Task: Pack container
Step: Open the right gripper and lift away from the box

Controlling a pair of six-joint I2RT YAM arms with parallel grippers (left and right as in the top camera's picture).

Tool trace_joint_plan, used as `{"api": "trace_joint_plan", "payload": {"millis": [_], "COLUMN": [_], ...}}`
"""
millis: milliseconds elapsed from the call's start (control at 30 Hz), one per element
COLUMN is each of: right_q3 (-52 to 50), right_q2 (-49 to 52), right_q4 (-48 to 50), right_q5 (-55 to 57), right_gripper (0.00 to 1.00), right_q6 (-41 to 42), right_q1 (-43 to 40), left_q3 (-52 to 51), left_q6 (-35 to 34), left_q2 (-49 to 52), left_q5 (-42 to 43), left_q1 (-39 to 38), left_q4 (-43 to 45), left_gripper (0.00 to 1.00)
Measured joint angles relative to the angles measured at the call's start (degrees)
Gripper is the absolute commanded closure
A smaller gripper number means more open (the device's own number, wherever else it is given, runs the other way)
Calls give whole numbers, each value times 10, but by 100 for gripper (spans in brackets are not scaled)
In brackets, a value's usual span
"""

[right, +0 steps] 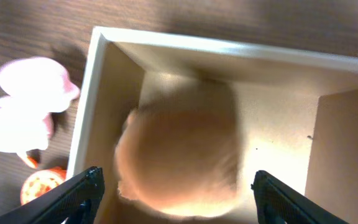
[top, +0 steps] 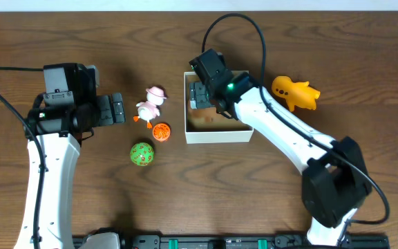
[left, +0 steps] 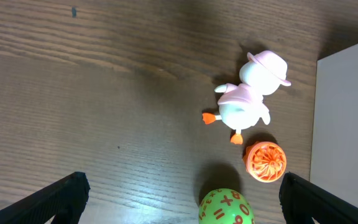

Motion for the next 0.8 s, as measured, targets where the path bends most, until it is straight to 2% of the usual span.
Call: {"api": "trace_joint_plan", "payload": {"millis": [267,400,533,633,800], "right_q3": [0,0,0,0,6], "right_q2": [-16,-25,-75,-145,-235], "right_q4": [-2,-17,-60,-100,-172], "right_q5": [0,13,40,53,66], "right_gripper": [23,18,15,13,12], "right_q6": [-13,-22,-26,-28,-28], "right_q1": [0,0,-10,-46,-171], "left_q3": [0,0,0,0,0], "left_q6": [0,0,0,0,0], "left_q2": [0,0,0,0,0], "left_q5": [0,0,0,0,0], "left_q1": [0,0,0,0,0], "left_q4": [0,0,0,0,0], "left_gripper": [2,2,2,2,2]}}
